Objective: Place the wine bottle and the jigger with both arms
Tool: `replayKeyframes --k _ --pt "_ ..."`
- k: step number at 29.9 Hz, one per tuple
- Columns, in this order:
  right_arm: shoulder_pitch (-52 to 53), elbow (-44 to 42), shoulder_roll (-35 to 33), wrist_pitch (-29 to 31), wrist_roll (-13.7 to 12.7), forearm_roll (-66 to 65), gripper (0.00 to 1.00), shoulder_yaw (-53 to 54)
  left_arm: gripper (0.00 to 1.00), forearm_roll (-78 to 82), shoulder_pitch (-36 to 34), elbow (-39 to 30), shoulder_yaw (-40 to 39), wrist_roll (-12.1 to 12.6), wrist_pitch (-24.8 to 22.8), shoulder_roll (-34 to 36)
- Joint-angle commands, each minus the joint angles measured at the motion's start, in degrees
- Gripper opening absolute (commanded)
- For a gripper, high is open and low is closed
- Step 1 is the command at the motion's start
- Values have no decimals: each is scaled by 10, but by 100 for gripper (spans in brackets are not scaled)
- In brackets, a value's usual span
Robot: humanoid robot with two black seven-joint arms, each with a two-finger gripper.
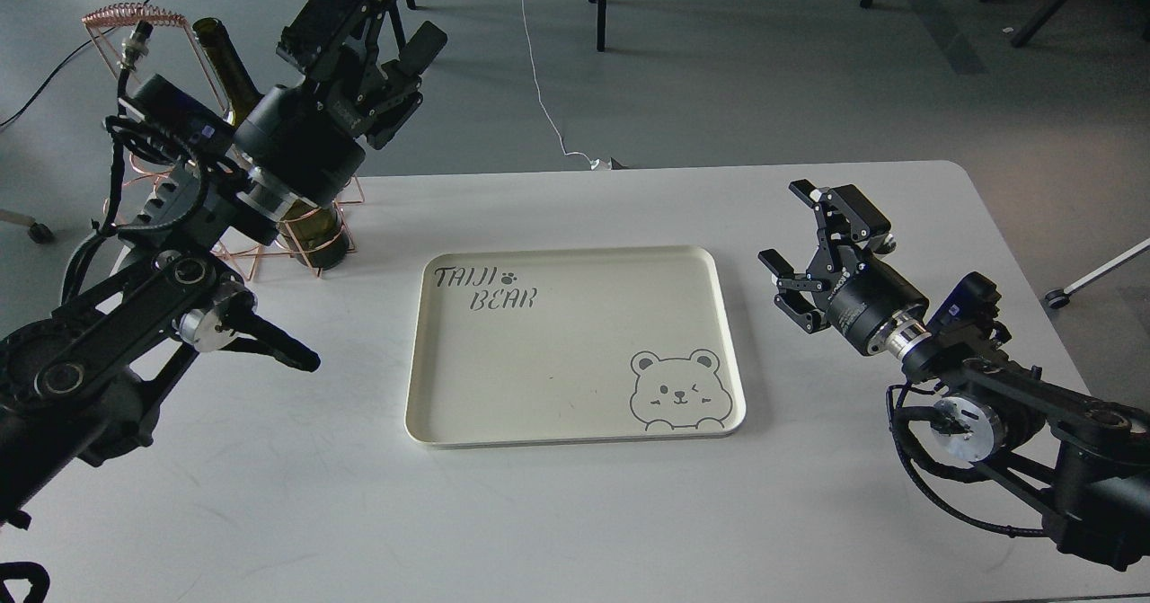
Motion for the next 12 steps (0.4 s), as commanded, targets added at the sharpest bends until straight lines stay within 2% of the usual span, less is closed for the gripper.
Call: replayKeyframes --k 1,6,12 --pt "-6 1 0 1 0 0 99 0 98 -7 86 21 -44 8 -13 -52" --pt "-9 1 0 2 0 0 99 0 98 -5 148 43 -78 8 -15 -93" --pt "-10 2 0 2 0 0 99 7 98 -4 160 51 -96 9 -17 -104"
